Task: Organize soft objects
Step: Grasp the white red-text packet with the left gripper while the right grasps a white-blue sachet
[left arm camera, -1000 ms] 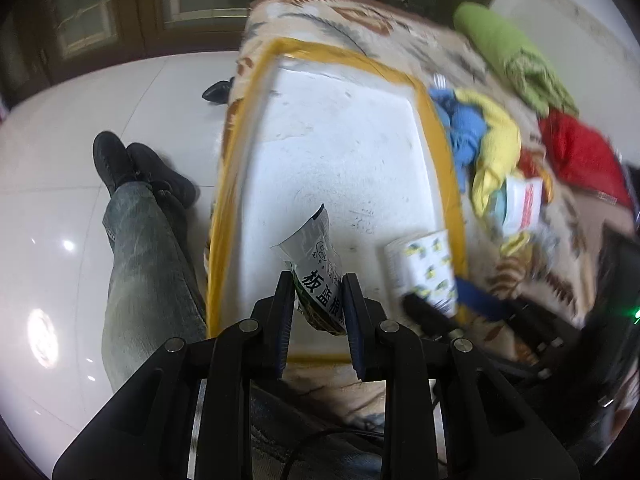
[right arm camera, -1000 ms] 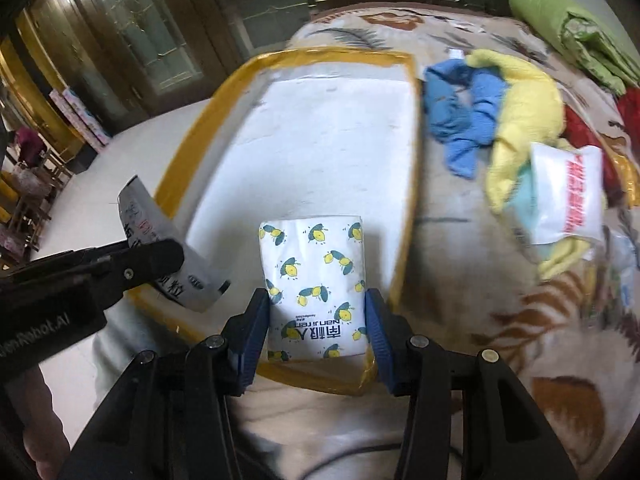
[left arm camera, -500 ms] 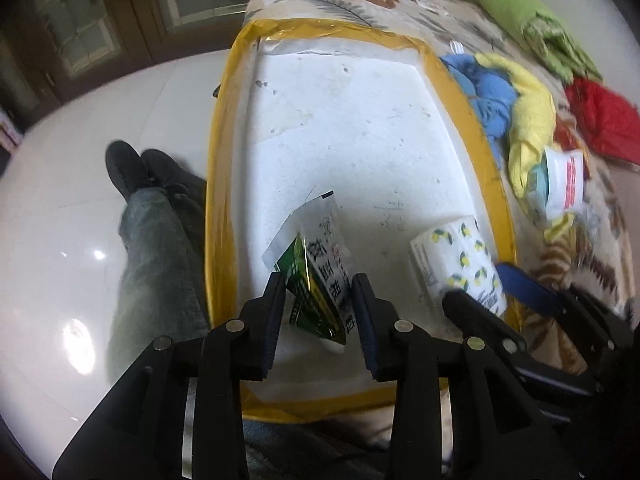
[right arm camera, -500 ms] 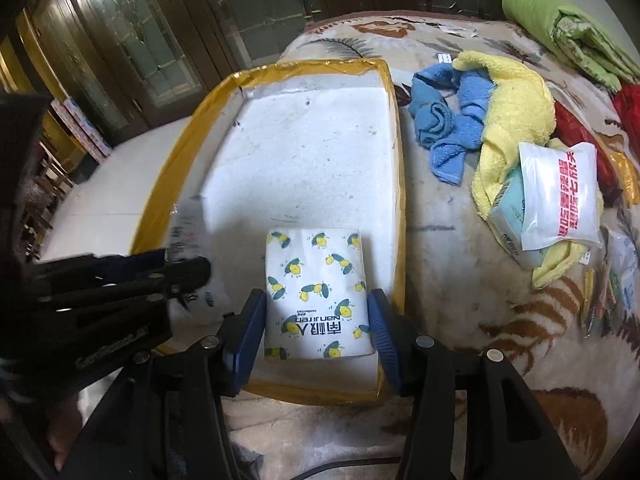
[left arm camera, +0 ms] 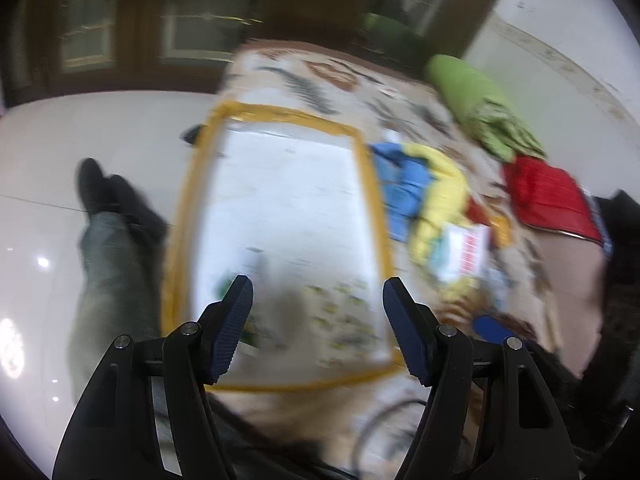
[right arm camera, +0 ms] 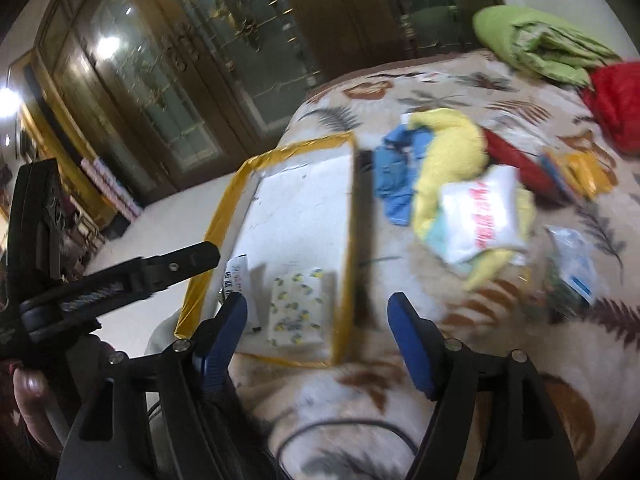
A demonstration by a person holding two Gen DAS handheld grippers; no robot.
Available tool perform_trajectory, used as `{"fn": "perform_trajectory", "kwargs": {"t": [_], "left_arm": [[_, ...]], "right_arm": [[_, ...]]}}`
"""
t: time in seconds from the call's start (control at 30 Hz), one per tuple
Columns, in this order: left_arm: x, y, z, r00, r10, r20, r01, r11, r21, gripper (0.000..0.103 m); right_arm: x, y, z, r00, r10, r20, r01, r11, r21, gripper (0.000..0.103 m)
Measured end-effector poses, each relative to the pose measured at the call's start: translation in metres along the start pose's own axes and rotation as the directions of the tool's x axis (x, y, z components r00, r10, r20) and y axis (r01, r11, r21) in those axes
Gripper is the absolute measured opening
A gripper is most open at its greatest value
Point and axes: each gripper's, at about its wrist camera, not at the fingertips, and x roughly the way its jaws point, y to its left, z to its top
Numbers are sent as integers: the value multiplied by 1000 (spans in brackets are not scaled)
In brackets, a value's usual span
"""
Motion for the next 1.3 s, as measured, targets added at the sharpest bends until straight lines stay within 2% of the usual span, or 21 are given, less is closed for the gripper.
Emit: {"fn": "perform_trajectory", "kwargs": {"t": [0.17,0.27,0.4,0.6,0.9,1.1,1.3], "left_arm": [[6,-42,-8,997,-10,-72,17,995,95,68],[6,-65,-13,991,-80,-106,92,990,108,68],[8,-89,-14,982,-129,-138,146,983,115,68],[18,-112,-10,977,-133,-164,156,979,132,68],[57,-136,2,972,-117,-202,154,972,178,68],[88,-144,10,964,-129,-233,170,971,166,68],[120,-159,23,969,-100,-224,145,970,195,68]], "right_arm": [[-22,-32,-14,999,-32,-6,32,998,50,73],[-34,-50,-17,999,-34,-19,36,996,85,73],[-49,-73,-14,999,-47,-11,48,990,131,73],[-61,-106,-12,999,-42,6,40,976,214,73],[-51,-148,-8,999,-43,-7,43,949,311,72],[-39,-162,1,995,-93,-26,97,946,310,72],[-27,-177,11,986,-160,-53,169,935,312,66]]}}
